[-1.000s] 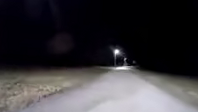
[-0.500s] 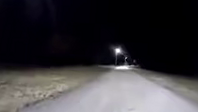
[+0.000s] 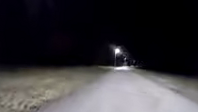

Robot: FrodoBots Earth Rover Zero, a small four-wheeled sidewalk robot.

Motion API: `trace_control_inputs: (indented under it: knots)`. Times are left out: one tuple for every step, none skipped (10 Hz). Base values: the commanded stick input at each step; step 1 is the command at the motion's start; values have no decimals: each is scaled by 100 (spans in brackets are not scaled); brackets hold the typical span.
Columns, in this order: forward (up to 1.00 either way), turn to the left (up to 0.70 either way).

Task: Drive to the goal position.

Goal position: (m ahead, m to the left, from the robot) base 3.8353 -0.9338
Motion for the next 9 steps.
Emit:
trace_control_inputs:
  knots:
    - [100,-27]
    - [100,-27]
    - [100,-16]
    - [100,-1]
    - [100,0]
    - [100,0]
    - [100,0]
    - [100,0]
    - [100,0]
